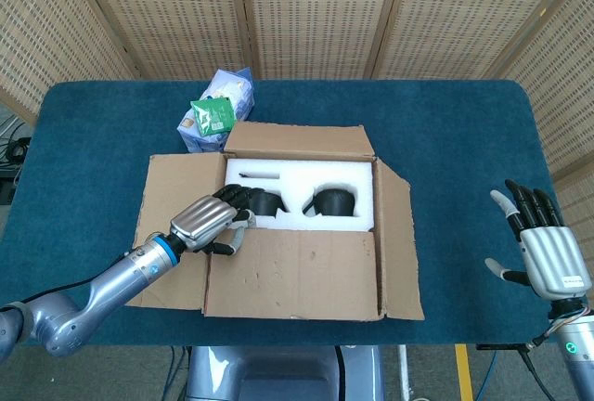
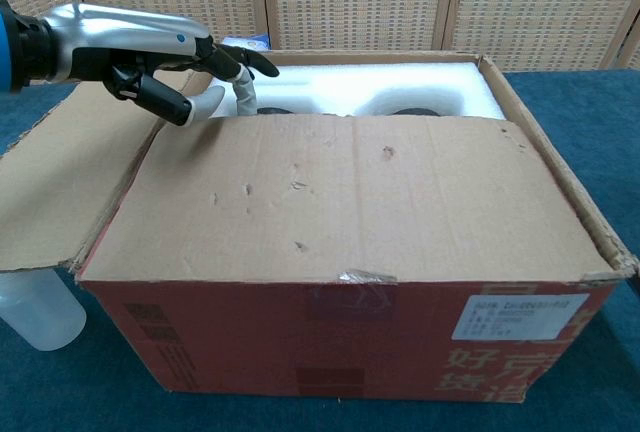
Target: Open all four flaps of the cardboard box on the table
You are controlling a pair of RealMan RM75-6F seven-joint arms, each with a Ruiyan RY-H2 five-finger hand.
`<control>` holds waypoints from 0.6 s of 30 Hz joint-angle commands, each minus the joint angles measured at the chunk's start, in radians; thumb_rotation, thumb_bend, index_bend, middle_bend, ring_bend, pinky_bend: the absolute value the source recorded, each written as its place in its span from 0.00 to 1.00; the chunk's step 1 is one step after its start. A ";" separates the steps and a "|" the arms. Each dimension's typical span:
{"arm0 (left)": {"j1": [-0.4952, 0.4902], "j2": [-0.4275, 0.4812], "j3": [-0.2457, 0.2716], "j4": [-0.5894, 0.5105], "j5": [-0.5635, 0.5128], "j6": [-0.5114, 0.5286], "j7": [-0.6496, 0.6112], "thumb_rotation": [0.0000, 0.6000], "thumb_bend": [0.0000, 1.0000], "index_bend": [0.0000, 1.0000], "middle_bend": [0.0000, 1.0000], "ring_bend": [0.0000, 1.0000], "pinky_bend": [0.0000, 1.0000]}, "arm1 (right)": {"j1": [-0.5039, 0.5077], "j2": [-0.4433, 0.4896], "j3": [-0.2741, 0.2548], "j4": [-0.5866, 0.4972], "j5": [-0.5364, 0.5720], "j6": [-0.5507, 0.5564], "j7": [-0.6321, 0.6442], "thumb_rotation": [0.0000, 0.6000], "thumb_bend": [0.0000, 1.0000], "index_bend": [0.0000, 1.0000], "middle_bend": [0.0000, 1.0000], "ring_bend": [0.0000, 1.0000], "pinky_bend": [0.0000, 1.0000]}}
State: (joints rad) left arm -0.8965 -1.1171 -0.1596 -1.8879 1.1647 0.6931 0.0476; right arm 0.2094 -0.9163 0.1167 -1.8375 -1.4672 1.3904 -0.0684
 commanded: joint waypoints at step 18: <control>0.077 0.181 -0.050 -0.115 0.230 -0.026 -0.443 0.59 0.57 0.43 0.00 0.00 0.00 | 0.006 0.000 0.007 -0.020 0.004 -0.003 -0.028 1.00 0.05 0.09 0.01 0.00 0.00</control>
State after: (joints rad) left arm -0.8363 -0.9701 -0.2009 -1.9836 1.3370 0.6707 -0.3199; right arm 0.2155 -0.9162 0.1231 -1.8574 -1.4633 1.3869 -0.0956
